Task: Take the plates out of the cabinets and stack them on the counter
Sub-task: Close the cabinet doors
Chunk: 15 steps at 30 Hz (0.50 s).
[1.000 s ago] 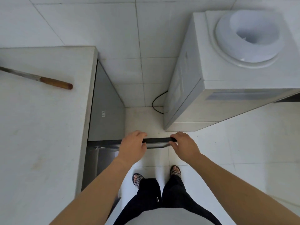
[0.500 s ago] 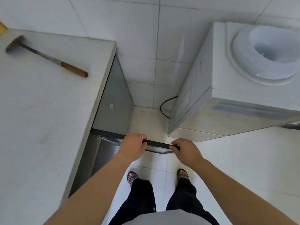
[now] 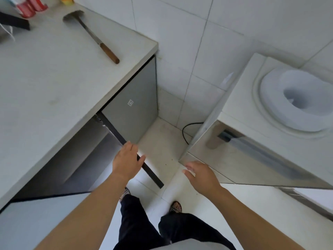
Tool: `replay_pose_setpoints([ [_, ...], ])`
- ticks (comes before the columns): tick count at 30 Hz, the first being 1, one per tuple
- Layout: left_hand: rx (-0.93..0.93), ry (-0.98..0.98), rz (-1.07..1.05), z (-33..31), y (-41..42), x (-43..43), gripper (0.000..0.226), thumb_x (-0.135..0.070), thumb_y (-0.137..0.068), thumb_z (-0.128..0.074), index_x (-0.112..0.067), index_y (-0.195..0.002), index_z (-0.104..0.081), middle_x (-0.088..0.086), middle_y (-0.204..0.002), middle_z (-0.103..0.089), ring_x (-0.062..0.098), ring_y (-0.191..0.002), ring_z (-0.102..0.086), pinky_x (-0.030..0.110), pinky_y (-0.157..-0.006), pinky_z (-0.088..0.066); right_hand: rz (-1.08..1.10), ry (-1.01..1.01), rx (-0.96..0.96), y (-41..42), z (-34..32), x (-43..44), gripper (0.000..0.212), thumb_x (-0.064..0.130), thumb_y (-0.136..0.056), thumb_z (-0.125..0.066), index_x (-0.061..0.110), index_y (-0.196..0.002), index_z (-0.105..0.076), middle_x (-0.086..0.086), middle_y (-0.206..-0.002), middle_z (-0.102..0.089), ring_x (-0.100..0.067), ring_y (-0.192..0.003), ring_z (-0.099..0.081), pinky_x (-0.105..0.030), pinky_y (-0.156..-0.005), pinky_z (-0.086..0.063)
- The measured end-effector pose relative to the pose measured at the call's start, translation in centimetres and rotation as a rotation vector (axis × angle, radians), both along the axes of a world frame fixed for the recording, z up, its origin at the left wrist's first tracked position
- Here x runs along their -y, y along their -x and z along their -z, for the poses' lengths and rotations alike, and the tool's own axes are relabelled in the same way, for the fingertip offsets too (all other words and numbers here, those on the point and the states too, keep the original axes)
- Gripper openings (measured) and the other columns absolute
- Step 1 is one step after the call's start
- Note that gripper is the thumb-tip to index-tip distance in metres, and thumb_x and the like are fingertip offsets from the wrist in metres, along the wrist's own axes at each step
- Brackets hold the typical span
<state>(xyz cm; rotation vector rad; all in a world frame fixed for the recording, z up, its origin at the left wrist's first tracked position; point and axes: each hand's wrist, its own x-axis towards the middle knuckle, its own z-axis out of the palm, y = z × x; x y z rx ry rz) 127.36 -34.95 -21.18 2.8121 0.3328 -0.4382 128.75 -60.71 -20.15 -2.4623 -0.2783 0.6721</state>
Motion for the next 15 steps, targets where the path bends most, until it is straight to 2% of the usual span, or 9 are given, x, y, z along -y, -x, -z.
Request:
replay_pose_setpoints([
  [2, -0.026, -0.036, -0.035, -0.2, 0.6, 0.1, 0.042, -0.043, -0.092, -0.044, -0.012, -0.119, -0.050, 0.004, -0.137, -0.041, 0.019, -0.135, -0.033, 0.035, -0.098, -0.042, -0.045, 0.005, -0.004, 0.0, -0.2, 0.4, 0.032, 0.031, -0.093, -0.052, 0.013, -0.120, -0.058, -0.002, -0.111, -0.062, -0.014, -0.102, -0.058, -0.024, -0.088, -0.045],
  [6, 0.043, 0.019, -0.155, -0.8, 2.7, -0.2, 0.033, -0.025, -0.087, -0.052, -0.013, -0.118, -0.051, 0.001, -0.129, -0.042, 0.018, -0.118, -0.046, 0.031, -0.087, -0.044, -0.131, 0.002, -0.007, -0.2, -0.2, -0.2, 0.033, 0.031, -0.092, -0.053, 0.013, -0.119, -0.059, -0.002, -0.112, -0.063, -0.015, -0.104, -0.059, -0.027, -0.091, -0.045],
  [8, 0.078, 0.051, -0.222, -0.9, 4.1, -0.7, 0.039, -0.021, -0.087, -0.054, -0.013, -0.124, -0.048, 0.000, -0.135, -0.039, 0.019, -0.122, -0.043, 0.034, -0.089, -0.045, -0.159, -0.002, -0.023, -0.2, -0.3, -1.3, 0.033, 0.033, -0.093, -0.052, 0.016, -0.120, -0.058, 0.001, -0.113, -0.062, -0.012, -0.105, -0.057, -0.024, -0.091, -0.044],
  [11, 0.062, 0.085, -0.347, -0.7, 6.3, -1.6, 0.050, -0.020, -0.088, -0.054, -0.014, -0.135, -0.037, 0.001, -0.148, -0.026, 0.022, -0.132, -0.033, 0.038, -0.091, -0.046, -0.245, -0.011, -0.012, -0.1, -0.3, -3.6, 0.032, 0.034, -0.093, -0.051, 0.019, -0.121, -0.057, 0.005, -0.111, -0.060, -0.007, -0.101, -0.054, -0.016, -0.082, -0.036],
  [15, 0.044, 0.164, -0.522, -0.2, 8.3, -2.9, 0.059, -0.012, -0.090, -0.047, -0.013, -0.144, -0.023, 0.000, -0.151, -0.023, 0.027, -0.118, -0.049, 0.038, -0.086, -0.047, -0.326, -0.045, -0.004, 0.4, -0.5, -7.5, 0.030, 0.032, -0.093, -0.053, 0.020, -0.120, -0.057, 0.006, -0.110, -0.060, -0.006, -0.096, -0.052, -0.013, -0.075, -0.033],
])
